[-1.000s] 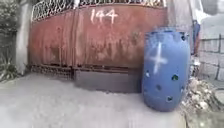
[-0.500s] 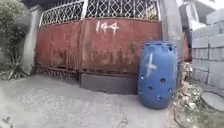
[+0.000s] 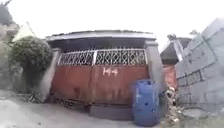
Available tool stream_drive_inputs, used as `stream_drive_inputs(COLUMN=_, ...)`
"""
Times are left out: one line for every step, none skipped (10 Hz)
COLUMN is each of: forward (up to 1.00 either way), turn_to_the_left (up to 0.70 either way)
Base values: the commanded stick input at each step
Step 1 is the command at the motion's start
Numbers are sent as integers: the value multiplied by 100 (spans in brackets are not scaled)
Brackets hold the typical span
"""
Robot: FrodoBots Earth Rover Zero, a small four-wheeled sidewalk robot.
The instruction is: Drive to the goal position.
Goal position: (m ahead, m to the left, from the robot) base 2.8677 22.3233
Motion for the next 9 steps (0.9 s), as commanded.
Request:
stream_drive_inputs(forward=-9, turn_to_the_left=0)
stream_drive_inputs(forward=-63, turn_to_the_left=0)
stream_drive_inputs(forward=-70, turn_to_the_left=0)
stream_drive_inputs(forward=-70, turn_to_the_left=0)
stream_drive_inputs(forward=-70, turn_to_the_left=0)
stream_drive_inputs(forward=-64, turn_to_the_left=0)
stream_drive_inputs(forward=-33, turn_to_the_left=0)
stream_drive_inputs(forward=-6, turn_to_the_left=0)
stream_drive_inputs(forward=-6, turn_to_the_left=0)
